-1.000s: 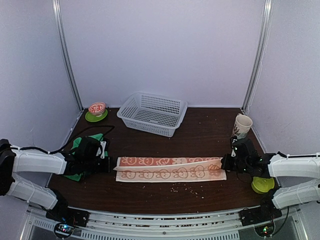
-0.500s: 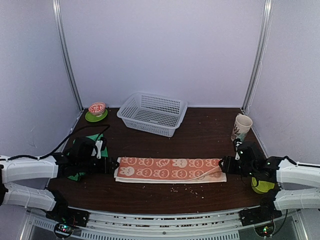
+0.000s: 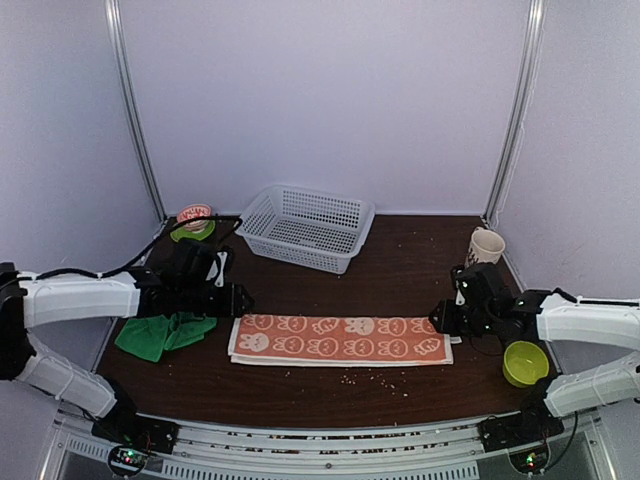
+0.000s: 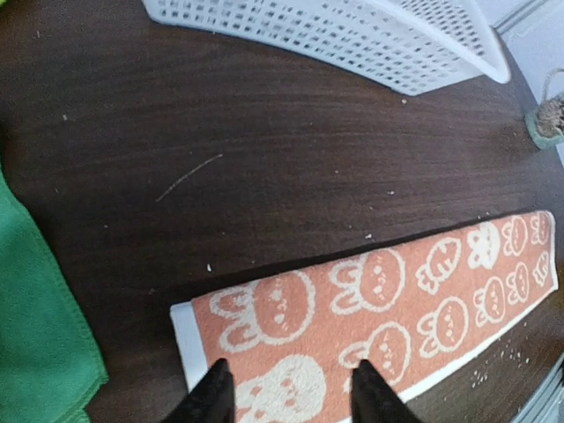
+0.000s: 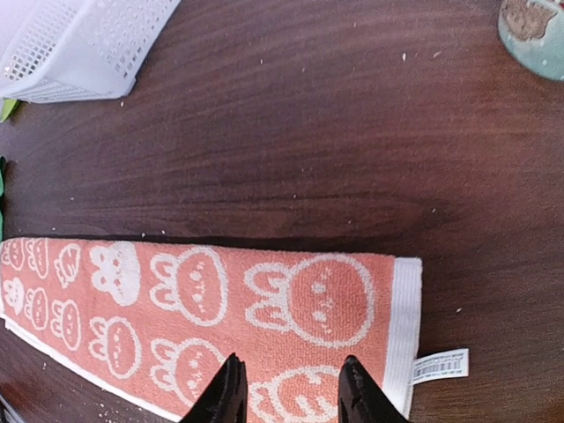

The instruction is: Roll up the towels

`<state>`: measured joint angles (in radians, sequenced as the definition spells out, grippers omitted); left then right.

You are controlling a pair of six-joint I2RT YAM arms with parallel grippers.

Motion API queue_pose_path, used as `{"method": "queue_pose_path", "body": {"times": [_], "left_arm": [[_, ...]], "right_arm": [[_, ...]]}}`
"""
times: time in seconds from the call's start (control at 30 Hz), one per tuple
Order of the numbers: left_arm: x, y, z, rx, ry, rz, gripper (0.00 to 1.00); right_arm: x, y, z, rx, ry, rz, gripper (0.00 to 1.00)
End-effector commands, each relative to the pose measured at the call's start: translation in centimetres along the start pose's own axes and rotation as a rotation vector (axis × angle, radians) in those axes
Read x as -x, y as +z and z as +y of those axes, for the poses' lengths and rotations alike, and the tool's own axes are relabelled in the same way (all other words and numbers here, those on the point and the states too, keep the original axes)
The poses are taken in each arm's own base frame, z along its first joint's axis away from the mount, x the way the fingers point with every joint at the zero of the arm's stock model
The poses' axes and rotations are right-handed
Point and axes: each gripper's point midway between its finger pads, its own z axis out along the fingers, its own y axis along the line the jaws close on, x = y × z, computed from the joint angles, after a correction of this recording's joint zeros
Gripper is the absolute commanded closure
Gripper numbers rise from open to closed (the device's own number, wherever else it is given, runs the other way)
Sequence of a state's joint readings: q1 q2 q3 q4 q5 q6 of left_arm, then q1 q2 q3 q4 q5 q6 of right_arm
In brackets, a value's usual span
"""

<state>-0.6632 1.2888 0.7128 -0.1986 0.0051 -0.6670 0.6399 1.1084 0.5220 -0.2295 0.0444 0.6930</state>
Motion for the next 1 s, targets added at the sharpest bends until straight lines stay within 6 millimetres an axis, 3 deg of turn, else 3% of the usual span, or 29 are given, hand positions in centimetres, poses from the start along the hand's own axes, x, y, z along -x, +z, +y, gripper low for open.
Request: {"method": "queue_pose_path", "body": {"times": [0.0,0.13,0.33,0.57,0.67,0.83,0.97], "left_arm": [[-2.2,4.3,0.4,0.022,-0.048,0.118,0.65],[-5.6,5.9,1.6,0.051,-0.110,0.199,0.78],[-9.7,5.9,2.8,0.101,-0.090,0.274,0.91],[-12.1,5.1,3.5,0.116,-0.096,0.304,0.99],[-11.1,3.8,2.8,0.098,-0.088,0.268,0.94],[-6.6,-0.3,0.7,0.043,-0.049,0.147,0.52],[-2.6,-3.4,-1.7,-0.022,-0.028,0.031,0.42]], "right_arm": [[-2.2,1.3,0.3,0.020,0.044,0.042,0.64],[-3.5,1.6,-1.1,-0.018,0.078,0.056,0.64],[-4.6,1.8,-3.0,-0.095,0.095,0.075,0.63],[-5.7,2.4,-4.1,-0.133,0.112,0.100,0.60],[-4.7,1.8,-3.6,-0.122,0.096,0.076,0.54],[-0.6,-0.7,-3.6,-0.132,0.106,-0.037,0.40],[-0.1,-0.6,-4.9,-0.134,0.143,-0.008,0.38]]}}
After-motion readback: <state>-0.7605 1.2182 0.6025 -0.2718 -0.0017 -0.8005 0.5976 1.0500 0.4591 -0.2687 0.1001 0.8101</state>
